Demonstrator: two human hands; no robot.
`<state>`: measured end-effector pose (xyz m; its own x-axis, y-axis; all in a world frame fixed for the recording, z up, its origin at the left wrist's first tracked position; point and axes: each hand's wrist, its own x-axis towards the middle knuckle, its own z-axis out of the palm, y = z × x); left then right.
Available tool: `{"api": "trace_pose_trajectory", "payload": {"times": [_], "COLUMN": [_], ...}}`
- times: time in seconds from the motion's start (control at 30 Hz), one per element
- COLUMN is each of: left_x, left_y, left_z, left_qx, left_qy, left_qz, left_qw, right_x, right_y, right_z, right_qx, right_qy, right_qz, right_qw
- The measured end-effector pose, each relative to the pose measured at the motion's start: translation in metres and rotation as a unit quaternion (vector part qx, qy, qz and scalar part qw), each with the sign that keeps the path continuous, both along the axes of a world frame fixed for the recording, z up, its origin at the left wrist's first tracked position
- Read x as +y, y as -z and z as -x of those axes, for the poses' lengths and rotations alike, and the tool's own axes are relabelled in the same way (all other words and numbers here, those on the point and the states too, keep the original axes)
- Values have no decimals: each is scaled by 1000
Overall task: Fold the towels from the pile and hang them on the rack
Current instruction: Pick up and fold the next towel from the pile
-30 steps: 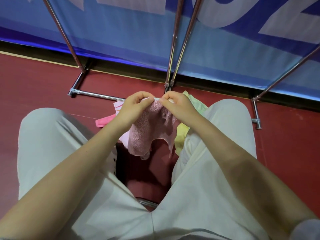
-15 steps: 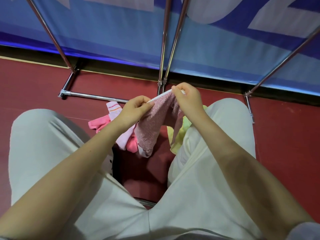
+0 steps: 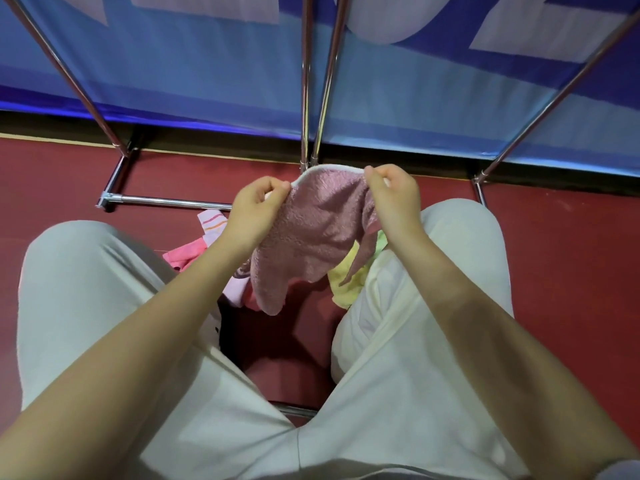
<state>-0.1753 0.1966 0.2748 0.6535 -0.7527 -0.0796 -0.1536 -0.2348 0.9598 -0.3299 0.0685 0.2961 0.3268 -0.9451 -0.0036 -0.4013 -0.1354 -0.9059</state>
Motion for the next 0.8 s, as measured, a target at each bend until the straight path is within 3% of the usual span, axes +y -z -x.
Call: {"api": "trace_pose_trajectory", "payload": {"times": [0.23, 0.47, 0.8], "left_x": [-3, 2, 8], "left_y": [-22, -23, -15], "left_z": [4, 0, -12], "left_qx": [-141, -176, -173], "left_qy": [5, 31, 56], "left_qz": [27, 48, 60], "left_qw": [990, 983, 981], "right_x": [9, 30, 31], "right_y": [5, 7, 12], "right_z": [-24, -48, -50], "right_qx": [7, -3, 25], "right_qy": [-65, -210, -257], "right_qz": [-8, 9, 11], "right_qw": [998, 978, 966]}}
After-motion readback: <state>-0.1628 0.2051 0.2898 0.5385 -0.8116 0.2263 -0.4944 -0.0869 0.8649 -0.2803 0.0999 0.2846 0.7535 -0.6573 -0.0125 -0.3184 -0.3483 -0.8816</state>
